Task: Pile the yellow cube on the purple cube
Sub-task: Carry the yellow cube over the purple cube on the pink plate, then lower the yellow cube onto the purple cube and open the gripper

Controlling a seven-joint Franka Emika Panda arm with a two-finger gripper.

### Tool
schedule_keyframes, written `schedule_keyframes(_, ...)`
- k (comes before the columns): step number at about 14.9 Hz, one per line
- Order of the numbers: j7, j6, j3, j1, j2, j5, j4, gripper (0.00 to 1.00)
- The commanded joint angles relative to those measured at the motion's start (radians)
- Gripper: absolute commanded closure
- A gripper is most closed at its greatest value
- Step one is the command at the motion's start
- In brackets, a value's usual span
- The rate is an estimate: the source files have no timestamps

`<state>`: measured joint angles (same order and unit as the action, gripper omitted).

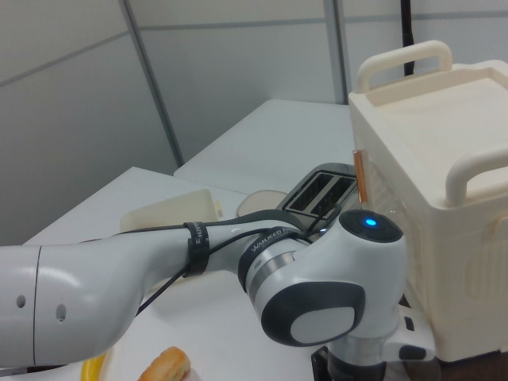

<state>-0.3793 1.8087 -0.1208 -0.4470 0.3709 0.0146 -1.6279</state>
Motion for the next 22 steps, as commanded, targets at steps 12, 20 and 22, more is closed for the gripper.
schedule_keyframes(12,0.017,-0.017,0.001,0.054,-0.026,-0.036,-0.058,0.62)
schedule_keyframes(20,0.017,-0.061,0.001,0.053,-0.043,-0.035,-0.043,0.00)
schedule_keyframes(22,0.016,-0.097,0.001,0.053,-0.079,-0.032,-0.029,0.00)
